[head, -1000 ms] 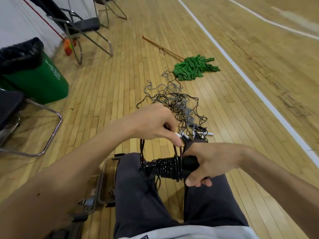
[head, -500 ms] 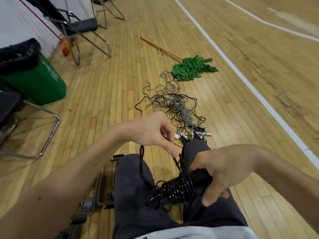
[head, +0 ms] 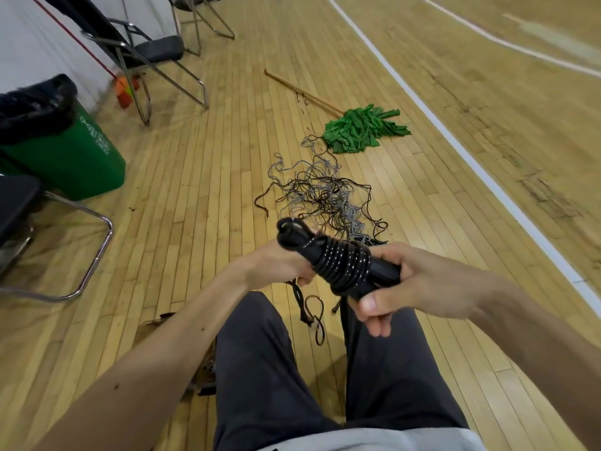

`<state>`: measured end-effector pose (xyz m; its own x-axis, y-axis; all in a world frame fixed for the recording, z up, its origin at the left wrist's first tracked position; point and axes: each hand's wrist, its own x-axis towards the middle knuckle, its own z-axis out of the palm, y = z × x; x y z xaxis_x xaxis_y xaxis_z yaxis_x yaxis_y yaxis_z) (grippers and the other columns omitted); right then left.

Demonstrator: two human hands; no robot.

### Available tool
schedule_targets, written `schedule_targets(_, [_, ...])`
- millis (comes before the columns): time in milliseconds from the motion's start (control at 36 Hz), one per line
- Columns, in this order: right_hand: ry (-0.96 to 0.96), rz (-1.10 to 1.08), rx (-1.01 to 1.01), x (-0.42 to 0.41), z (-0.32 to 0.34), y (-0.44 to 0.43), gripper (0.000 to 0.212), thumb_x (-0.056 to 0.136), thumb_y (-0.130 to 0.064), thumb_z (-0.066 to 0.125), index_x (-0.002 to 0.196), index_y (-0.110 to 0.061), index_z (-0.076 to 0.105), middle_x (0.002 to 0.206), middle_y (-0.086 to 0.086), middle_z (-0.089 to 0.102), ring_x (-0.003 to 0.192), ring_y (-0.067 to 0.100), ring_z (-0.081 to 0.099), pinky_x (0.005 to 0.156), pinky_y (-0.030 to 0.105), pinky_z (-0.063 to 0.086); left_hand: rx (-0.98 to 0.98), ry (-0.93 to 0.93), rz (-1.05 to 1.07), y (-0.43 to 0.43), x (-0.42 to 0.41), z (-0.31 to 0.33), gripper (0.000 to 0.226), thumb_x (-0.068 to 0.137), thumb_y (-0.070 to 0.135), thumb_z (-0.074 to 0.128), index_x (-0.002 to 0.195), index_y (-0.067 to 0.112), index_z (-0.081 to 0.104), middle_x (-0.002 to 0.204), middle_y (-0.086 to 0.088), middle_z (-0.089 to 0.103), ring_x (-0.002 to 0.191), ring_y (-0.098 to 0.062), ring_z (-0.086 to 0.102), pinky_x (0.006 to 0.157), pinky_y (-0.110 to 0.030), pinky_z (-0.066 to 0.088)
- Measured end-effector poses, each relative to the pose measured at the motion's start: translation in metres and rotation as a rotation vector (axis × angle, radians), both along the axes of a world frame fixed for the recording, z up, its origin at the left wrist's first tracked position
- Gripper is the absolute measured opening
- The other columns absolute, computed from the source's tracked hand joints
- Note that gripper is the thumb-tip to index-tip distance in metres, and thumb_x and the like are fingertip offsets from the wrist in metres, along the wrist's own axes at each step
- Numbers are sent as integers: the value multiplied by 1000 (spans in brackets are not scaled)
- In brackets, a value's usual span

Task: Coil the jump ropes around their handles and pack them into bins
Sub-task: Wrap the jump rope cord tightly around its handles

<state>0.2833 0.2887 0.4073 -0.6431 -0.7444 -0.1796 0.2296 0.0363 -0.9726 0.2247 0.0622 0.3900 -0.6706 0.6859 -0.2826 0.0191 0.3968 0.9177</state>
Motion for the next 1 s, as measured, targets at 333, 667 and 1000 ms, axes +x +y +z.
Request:
schedule_targets(333, [-209, -353, -39, -7, -20, -6, 13, 87, -11, 67, 90, -1, 59, 76, 10, 61, 55, 14, 51, 42, 17, 37, 79, -239, 150, 15, 20, -15, 33, 109, 25, 35, 96, 7, 59, 57, 1, 33, 50, -12, 29, 49, -25, 37])
schedule_targets(667, [-274, -448, 126, -13, -44, 1, 15, 91, -12, 71, 94, 1, 63, 84, 16, 62, 58, 17, 55, 42, 19, 41, 48, -327, 10, 6, 30, -23, 25, 106, 22, 48, 122, 7, 60, 62, 0, 43, 53, -12, 43, 76, -35, 56])
schedule_targets(1000, [87, -578, 506, -31, -52, 15, 21, 91, -19, 74, 81, -3, 66, 59, 11, 64, 50, 21, 51, 56, 31, 43, 293, -749, 149, -3, 45, -41, 32, 102, 24, 47, 127, 6, 56, 69, -1, 51, 55, -11, 50, 63, -29, 53])
